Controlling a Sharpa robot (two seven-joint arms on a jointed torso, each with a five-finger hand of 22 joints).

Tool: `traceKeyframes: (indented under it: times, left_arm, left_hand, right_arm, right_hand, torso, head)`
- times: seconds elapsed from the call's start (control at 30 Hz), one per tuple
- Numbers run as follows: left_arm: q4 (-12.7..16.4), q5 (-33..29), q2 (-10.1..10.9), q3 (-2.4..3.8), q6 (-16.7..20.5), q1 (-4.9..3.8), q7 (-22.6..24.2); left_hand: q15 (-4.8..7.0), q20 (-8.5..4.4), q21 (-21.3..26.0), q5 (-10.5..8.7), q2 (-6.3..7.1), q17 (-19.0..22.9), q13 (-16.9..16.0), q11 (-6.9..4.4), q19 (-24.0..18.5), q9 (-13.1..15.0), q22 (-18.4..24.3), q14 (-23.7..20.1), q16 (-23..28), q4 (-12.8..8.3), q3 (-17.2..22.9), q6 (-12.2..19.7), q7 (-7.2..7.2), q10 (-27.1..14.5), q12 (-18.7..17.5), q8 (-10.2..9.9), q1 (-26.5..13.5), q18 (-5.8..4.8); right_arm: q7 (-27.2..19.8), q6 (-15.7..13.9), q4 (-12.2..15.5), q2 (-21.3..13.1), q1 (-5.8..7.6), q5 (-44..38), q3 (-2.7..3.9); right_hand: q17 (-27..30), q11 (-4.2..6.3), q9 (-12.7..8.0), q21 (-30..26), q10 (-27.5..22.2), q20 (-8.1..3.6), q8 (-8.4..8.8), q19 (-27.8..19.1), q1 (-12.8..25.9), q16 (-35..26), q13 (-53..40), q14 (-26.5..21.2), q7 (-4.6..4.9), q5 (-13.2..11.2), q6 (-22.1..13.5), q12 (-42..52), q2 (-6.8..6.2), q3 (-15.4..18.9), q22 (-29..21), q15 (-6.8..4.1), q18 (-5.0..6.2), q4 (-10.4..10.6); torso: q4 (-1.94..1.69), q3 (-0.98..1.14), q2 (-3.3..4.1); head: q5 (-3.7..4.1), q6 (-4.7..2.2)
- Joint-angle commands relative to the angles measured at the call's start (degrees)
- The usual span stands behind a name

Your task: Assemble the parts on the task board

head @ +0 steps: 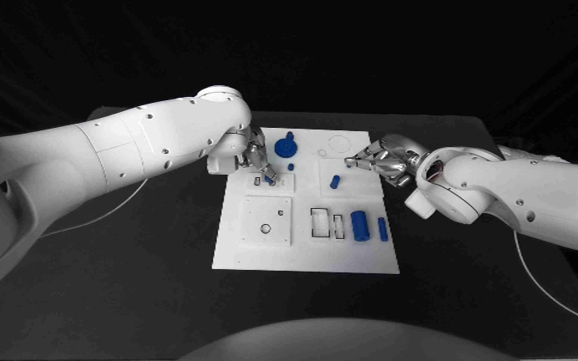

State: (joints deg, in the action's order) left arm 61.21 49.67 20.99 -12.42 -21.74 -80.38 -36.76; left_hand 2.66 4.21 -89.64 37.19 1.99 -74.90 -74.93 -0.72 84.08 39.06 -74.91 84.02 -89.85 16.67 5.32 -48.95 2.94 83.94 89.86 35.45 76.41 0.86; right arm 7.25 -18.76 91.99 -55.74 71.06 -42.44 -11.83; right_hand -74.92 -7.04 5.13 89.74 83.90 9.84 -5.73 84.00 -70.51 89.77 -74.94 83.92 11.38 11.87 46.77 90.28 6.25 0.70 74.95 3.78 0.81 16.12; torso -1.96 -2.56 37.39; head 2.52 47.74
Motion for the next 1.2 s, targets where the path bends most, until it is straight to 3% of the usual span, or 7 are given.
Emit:
traceKeyframes:
  times: [0.03, 0.23, 0.73, 1.2]
  left_arm:
    - [-0.2, 0.0, -0.2, 0.01, -0.3, 0.09, 0.2]
    - [-0.7, 0.0, -0.5, 0.00, -0.4, 0.40, 0.3]
    - [-1.9, 0.1, -1.1, 0.00, -0.6, 1.01, 0.5]
    - [-2.1, 0.3, -1.2, 0.01, 0.3, 1.13, 0.9]
  left_hand:
    - [0.44, -0.27, -0.4, 0.40, 0.01, -15.1, -15.1, -0.23, 5.9, 0.1, -15.1, 6.0, -0.1, 0.0, 0.4, -0.8, -0.73, 6.1, 0.1, -0.1, 0.5, -0.86]
    - [0.43, -0.27, -0.4, 0.37, -0.09, -15.1, -15.1, -0.20, 5.9, 0.1, -15.1, 6.0, -0.1, 0.1, 0.5, -0.7, -0.69, 6.1, 0.1, -0.2, 0.5, -0.86]
    - [0.37, -0.27, -0.4, -0.42, -0.10, -15.1, -15.1, -0.11, 5.9, 0.2, -15.1, 6.0, -0.1, 0.0, 0.7, -0.6, -0.61, 6.1, 0.1, -0.5, 0.4, -0.86]
    - [0.37, -0.27, -0.4, -0.49, -0.11, -15.1, -15.1, -0.11, 5.9, 0.3, -15.1, 6.0, -0.1, 0.0, 0.7, -0.6, -0.61, 6.1, 0.1, -0.5, 0.4, -0.86]
  right_arm:
    - [0.2, 0.3, 0.1, 0.0, -0.04, -0.7, -0.02]
    - [0.1, 0.3, 0.0, 0.0, -0.04, -0.7, -0.02]
    - [0.1, 0.4, -0.1, 0.1, -0.04, -0.5, -0.02]
    - [0.1, 0.5, -0.1, 0.0, -0.04, -0.6, -0.02]
  right_hand:
    - [-15.1, -0.38, 0.1, 0.3, 6.1, 0.30, -0.21, 6.0, 0.0, 0.2, -15.1, 6.1, 0.12, 0.3, -0.3, -0.3, 0.44, 0.1, 15.1, 0.20, -0.81, -0.3]
    - [-15.1, -0.38, 0.1, 0.3, 6.1, 0.30, -0.21, 6.0, 0.0, 0.2, -15.1, 6.1, 0.12, 0.3, -0.3, -0.3, 0.44, 0.1, 15.1, 0.20, -0.81, -0.3]
    - [-15.1, -0.44, 0.1, 0.3, 6.1, 0.33, -0.22, 6.0, 0.0, 0.2, -15.1, 6.1, 0.19, 0.4, -0.4, -0.3, 0.50, 0.2, 15.1, 0.25, -0.81, -0.3]
    - [-15.1, -0.45, 0.1, 0.3, 6.1, 0.34, -0.23, 6.0, 0.1, 0.2, -15.1, 6.1, 0.22, 0.4, -0.4, -0.3, 0.51, 0.2, 15.1, 0.26, -0.81, -0.2]
  torso:
    - [-0.04, -0.03, 0.00]
    - [-0.03, -0.04, 0.01]
    - [0.06, -0.06, 0.03]
    - [-0.06, -0.04, 0.02]
  head:
    - [0.07, 0.06]
    - [-0.16, 0.12]
    - [0.16, 0.37]
    - [0.11, 0.55]
